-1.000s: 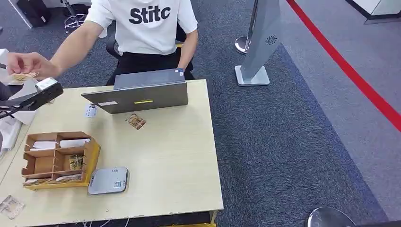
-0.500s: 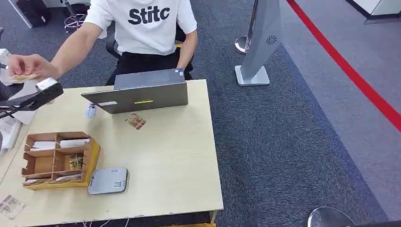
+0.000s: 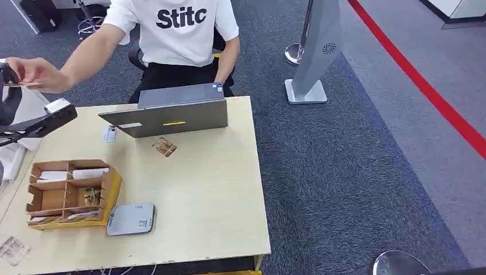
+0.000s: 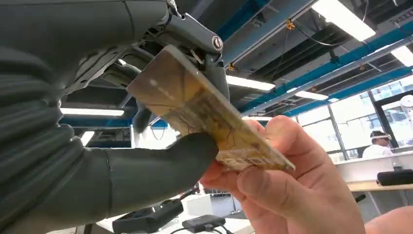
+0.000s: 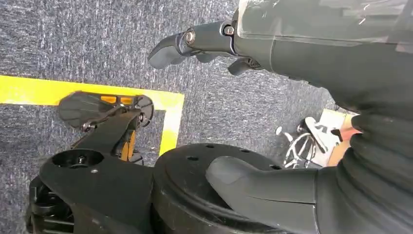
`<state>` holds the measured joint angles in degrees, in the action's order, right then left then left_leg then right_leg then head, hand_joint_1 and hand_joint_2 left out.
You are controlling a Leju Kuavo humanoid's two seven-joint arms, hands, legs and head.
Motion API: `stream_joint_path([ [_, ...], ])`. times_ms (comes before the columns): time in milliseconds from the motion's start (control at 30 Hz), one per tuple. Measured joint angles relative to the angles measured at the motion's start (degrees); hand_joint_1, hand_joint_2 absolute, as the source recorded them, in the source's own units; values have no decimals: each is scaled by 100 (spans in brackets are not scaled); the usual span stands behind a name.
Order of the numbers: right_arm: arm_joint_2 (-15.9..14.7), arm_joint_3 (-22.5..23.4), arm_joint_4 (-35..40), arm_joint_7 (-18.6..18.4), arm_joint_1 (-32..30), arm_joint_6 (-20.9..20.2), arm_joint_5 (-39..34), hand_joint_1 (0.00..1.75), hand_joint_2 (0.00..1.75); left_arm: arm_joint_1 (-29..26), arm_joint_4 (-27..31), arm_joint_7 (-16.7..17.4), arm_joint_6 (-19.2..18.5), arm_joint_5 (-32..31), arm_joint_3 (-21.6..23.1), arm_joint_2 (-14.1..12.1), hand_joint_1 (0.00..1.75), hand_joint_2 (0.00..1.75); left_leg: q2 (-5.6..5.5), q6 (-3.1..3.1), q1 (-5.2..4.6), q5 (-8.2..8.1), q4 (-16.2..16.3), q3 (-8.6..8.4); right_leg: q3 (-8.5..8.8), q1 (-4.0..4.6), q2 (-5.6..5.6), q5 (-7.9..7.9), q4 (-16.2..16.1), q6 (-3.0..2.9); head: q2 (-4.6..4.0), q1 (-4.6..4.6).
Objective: Pass the card to the sensor for recognition and then transmit it.
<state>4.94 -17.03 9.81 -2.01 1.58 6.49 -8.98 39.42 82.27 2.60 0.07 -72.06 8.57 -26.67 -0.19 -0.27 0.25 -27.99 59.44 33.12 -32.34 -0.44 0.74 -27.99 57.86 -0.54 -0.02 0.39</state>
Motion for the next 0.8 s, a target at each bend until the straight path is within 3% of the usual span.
stream_joint_path([
  [300,0,-9,0,0,-1,0,0,0,175,-22,0,-2,4,44,0,-2,175,175,0,2,0,2,0,0,0,0,0,1,0,0,0,0],
  [433,2,-9,0,-4,-2,0,-9,0,175,-286,237,-158,247,186,0,61,175,175,0,2,-1,2,0,0,0,-1,0,0,0,0,2,2],
  [533,28,-7,0,-24,0,20,-31,0,175,-838,704,-225,569,389,0,295,175,175,0,3,-7,-1,-1,0,1,-3,1,-1,-2,1,2,0],
  [733,98,17,0,-81,-13,177,-133,0,175,-2647,1632,-476,1734,830,0,1123,175,175,26,14,-14,-16,-1,-2,-5,-15,30,-6,-6,9,0,-2],
  [800,103,20,0,-90,-20,188,-138,0,175,-3082,1795,-531,1847,931,0,1288,175,175,23,16,-13,-17,-1,1,-6,-15,27,-7,-7,10,0,2],
])
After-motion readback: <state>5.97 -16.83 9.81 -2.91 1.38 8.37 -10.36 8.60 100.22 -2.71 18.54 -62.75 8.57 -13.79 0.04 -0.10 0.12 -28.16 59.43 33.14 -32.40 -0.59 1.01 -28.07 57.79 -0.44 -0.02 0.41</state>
